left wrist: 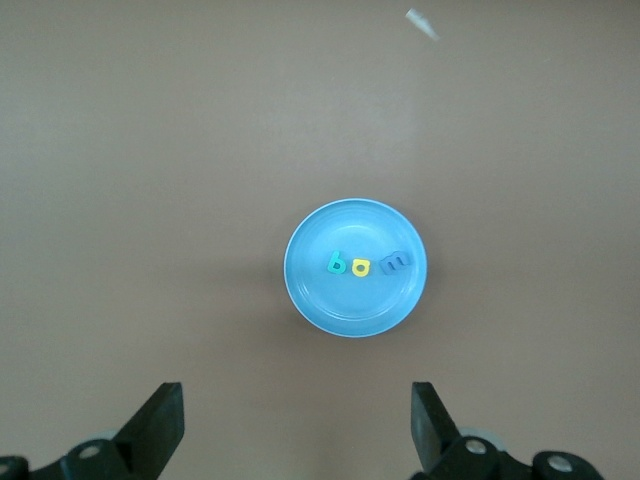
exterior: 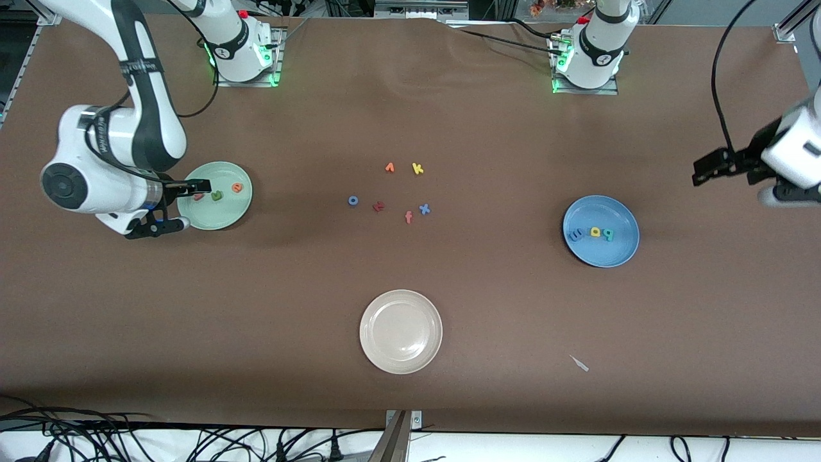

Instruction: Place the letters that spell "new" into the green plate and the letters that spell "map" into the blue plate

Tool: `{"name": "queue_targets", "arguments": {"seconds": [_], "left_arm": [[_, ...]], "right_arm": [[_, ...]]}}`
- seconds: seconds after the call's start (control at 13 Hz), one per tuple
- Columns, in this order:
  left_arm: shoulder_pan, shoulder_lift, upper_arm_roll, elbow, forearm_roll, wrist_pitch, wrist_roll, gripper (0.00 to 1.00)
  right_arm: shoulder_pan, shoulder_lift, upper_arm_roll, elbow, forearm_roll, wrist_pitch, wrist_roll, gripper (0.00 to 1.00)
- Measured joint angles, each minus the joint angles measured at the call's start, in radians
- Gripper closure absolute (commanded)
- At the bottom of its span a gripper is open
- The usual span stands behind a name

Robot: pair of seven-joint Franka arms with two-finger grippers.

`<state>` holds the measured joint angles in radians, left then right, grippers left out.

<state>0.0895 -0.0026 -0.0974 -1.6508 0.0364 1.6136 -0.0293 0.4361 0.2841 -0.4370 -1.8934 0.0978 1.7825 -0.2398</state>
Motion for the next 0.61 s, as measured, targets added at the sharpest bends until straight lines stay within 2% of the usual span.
{"name": "queue_targets", "arguments": {"seconds": [0.15,0.31,0.46,0.61], "left_arm": [[-0.017,-0.055,0.003,-0.042,-0.002,0.0,-0.001,0.0],[-0.02,-0.058,0.003,-0.07,-0.003,0.006,-0.002,0.0],[-0.02,-0.05,0.006,-0.083,-0.003,0.012,-0.002,0.0],[-0.02,-0.05,0.007,-0.083,-0.003,0.012,-0.002,0.0]], "right_arm": [[0.002,-0.006,0.0,0.158,0.0,-0.136,0.002,0.0],[-0.011,-0.017,0.02,0.284,0.0,-0.208,0.009,0.0],[-0.104,-0.051,0.12,0.351,-0.005,-0.261,0.043,0.0],[-0.229,-0.1,0.242,0.358,-0.014,-0.282,0.096,0.0]]}}
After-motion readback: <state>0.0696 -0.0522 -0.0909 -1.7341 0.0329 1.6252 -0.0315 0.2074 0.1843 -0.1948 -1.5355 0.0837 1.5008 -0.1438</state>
